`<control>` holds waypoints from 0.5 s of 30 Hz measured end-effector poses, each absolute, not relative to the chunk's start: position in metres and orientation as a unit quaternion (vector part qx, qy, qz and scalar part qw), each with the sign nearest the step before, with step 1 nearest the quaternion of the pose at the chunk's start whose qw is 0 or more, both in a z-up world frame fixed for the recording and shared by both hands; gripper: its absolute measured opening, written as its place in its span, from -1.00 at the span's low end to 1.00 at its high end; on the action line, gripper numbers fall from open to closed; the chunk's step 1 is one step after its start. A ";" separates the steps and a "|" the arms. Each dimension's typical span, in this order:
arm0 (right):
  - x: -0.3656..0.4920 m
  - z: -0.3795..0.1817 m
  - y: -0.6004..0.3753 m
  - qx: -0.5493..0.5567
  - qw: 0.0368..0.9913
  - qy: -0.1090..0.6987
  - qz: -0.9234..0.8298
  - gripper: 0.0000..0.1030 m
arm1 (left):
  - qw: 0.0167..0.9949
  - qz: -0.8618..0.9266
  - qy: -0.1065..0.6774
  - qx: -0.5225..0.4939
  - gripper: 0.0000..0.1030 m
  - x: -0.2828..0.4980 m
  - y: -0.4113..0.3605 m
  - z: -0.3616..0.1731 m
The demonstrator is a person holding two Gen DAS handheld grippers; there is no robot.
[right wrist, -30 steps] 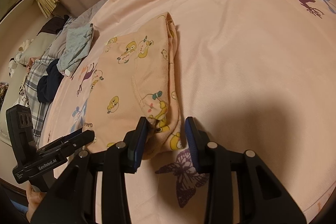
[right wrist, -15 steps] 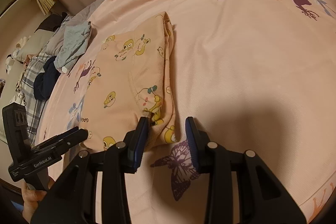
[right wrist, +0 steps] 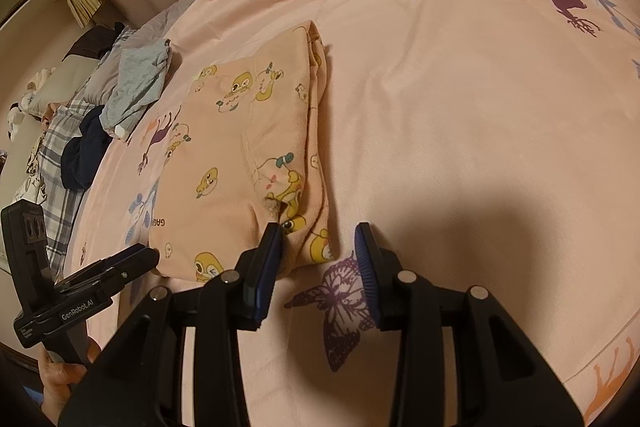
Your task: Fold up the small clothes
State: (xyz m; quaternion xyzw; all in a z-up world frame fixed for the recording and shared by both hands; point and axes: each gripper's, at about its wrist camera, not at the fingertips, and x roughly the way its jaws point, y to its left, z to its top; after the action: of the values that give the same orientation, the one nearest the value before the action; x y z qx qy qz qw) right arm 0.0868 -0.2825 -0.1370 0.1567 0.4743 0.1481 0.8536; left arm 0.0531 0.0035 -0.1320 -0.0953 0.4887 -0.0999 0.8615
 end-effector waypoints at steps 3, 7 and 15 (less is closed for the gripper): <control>0.086 -0.136 -0.282 0.158 0.853 0.475 0.147 -0.26 | 0.861 -0.095 0.490 -0.095 0.03 0.051 0.006 -0.132; 0.086 -0.136 -0.282 0.158 0.853 0.475 0.147 -0.23 | 0.861 -0.086 0.492 -0.095 0.03 0.049 0.010 -0.132; 0.081 -0.134 -0.284 0.155 0.854 0.475 0.144 -0.22 | 0.860 -0.071 0.495 -0.100 0.06 0.045 0.016 -0.132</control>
State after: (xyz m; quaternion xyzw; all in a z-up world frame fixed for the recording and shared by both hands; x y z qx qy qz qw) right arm 0.0812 -0.2843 -0.1336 0.1554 0.4750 0.1442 0.8541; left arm 0.0453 0.0163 -0.1324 -0.1004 0.4952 -0.0711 0.8600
